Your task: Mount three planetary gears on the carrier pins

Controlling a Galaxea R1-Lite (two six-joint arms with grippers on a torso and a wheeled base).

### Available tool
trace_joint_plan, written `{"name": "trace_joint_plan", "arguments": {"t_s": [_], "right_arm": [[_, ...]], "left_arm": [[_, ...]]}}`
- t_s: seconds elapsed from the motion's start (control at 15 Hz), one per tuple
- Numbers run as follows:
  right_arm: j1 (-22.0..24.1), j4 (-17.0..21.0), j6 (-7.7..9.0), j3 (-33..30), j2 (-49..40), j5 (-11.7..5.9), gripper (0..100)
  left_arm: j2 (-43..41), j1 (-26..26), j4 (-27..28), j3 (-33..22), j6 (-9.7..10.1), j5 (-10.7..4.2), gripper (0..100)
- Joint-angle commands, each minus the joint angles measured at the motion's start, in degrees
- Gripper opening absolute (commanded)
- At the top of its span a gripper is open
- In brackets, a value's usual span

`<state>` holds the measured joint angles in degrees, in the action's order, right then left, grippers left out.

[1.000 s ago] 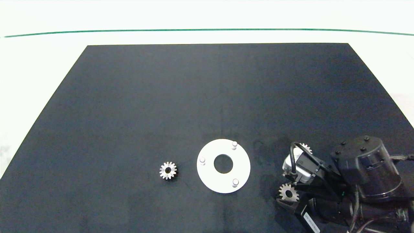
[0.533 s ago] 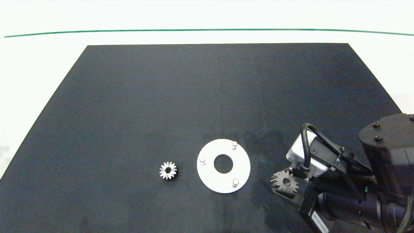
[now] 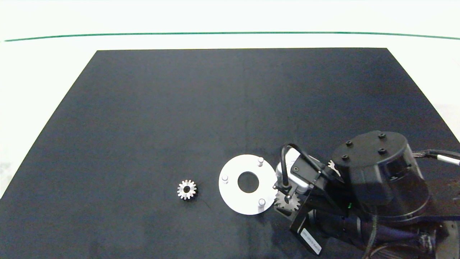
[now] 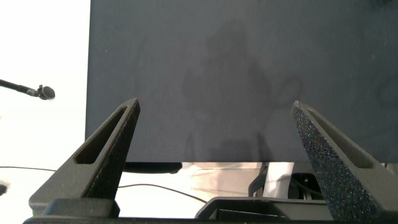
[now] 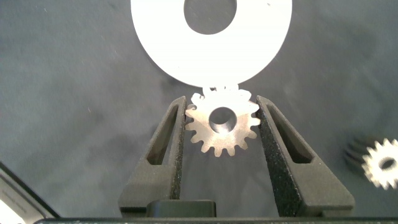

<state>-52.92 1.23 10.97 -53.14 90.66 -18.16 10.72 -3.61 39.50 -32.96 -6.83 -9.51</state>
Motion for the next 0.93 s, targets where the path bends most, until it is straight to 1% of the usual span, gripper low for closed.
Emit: {"name": "trace_joint_plan", "arguments": {"t_s": [0.07,0.27,0.93], "right_arm": [[-1.4,-0.09,0.01,-3.81,5.75,-0.21,13],[-2.19,-0.09,0.1,-5.04,7.42,-0.91,13],[-1.75,-0.26,0.01,-6.28,9.36,-0.91,13]], "left_arm": [[0.1,-0.08,0.23,-0.44,-0.03,-0.07,100],[0.45,-0.17,0.23,-0.61,-0.03,-0.07,100],[0.62,-0.26,0.23,-1.4,-0.12,0.1,100]]}}
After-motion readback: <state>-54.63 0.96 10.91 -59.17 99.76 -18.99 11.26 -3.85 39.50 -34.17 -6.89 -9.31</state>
